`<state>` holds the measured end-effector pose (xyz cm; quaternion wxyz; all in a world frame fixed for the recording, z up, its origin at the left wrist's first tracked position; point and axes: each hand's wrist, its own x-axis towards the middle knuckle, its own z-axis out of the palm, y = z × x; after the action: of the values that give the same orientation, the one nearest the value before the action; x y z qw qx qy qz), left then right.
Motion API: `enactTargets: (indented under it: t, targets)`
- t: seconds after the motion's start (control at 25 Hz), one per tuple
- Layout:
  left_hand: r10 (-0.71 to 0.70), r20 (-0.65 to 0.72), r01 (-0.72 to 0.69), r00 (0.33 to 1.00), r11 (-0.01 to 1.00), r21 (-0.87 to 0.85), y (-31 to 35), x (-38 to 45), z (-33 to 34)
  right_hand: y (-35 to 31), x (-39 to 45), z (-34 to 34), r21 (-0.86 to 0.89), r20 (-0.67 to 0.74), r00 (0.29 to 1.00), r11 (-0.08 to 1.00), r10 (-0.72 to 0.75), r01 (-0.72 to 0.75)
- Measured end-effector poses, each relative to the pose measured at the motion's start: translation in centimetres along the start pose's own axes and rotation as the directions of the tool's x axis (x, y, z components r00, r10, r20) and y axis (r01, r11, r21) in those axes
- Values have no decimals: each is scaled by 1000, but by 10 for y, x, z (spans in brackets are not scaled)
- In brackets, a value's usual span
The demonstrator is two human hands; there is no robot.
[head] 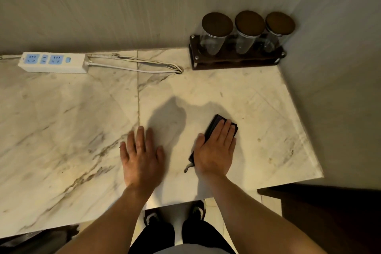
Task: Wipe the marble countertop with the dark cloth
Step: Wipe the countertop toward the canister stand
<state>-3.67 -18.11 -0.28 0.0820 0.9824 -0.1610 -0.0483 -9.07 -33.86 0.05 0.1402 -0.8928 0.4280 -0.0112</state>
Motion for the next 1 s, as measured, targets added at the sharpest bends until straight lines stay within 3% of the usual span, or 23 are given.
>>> enactTargets:
  t: [0.28, 0.48, 0.64, 0.76, 1.0]
  targets:
    - [21, 23, -19, 1000, 997, -75, -3, 0, -4, 25, -35, -3, 4, -24, 998, 998, -66, 66]
    - [42, -23, -44, 999, 994, -104, 2, -3, -16, 59, -37, -14, -67, 41, 952, 950, -302, 304]
    - [108, -13, -108, 994, 990, -96, 24, -9, -13, 90, -26, -27, -91, 139, 848, 846, -512, 525]
    - [136, 11, -135, 991, 988, -75, 47, -6, -7, 111, -11, -39, -100, 234, 720, 721, -653, 686]
    - [176, 21, -174, 984, 982, -72, 73, 1, 5, 127, 21, -52, -107, 350, 531, 531, -771, 841]
